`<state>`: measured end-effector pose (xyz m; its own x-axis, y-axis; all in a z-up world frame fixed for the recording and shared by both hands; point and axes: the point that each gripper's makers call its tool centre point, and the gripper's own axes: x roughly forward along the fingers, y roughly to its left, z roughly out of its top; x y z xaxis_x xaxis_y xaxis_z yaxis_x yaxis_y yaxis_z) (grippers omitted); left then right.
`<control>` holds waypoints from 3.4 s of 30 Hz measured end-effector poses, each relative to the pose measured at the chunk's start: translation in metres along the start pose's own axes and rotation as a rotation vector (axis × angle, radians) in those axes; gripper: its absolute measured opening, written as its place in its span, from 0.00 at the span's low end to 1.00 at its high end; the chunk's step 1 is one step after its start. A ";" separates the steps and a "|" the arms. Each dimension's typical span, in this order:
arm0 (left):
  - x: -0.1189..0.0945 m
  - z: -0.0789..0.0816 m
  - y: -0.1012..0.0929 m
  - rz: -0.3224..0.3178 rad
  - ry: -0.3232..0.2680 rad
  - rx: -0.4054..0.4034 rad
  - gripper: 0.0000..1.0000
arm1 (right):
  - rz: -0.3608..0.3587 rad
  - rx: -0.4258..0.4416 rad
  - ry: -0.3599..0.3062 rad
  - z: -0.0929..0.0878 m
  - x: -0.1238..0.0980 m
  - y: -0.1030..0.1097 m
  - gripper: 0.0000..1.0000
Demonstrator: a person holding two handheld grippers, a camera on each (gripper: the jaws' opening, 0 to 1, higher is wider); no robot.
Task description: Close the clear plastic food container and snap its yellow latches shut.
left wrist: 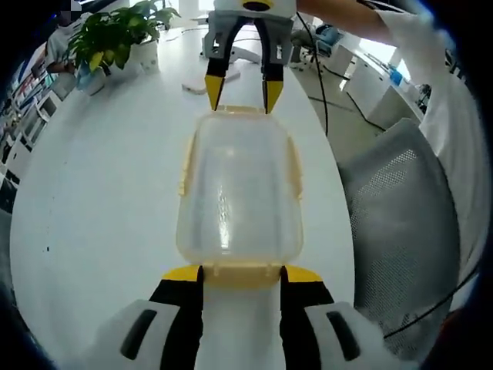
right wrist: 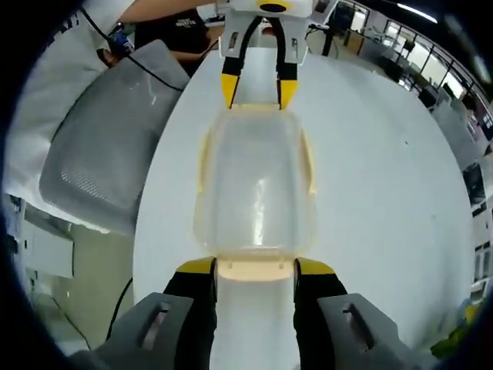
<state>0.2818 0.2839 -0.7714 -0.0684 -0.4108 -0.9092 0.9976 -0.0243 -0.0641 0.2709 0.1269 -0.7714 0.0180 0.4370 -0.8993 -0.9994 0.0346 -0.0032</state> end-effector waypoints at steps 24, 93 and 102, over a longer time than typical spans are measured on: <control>0.006 -0.005 -0.001 -0.001 0.015 0.020 0.34 | -0.008 -0.019 0.037 -0.003 0.005 0.000 0.36; 0.005 0.008 -0.007 -0.163 -0.292 -1.417 0.39 | 0.107 1.293 -0.378 0.001 -0.017 0.000 0.33; 0.006 0.010 -0.004 -0.161 -0.290 -1.437 0.38 | 0.149 1.335 -0.338 0.005 -0.004 0.011 0.30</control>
<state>0.2773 0.2729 -0.7724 0.0004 -0.6592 -0.7520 0.1075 0.7476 -0.6554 0.2595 0.1297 -0.7661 0.1120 0.7003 -0.7050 -0.2109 0.7101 0.6718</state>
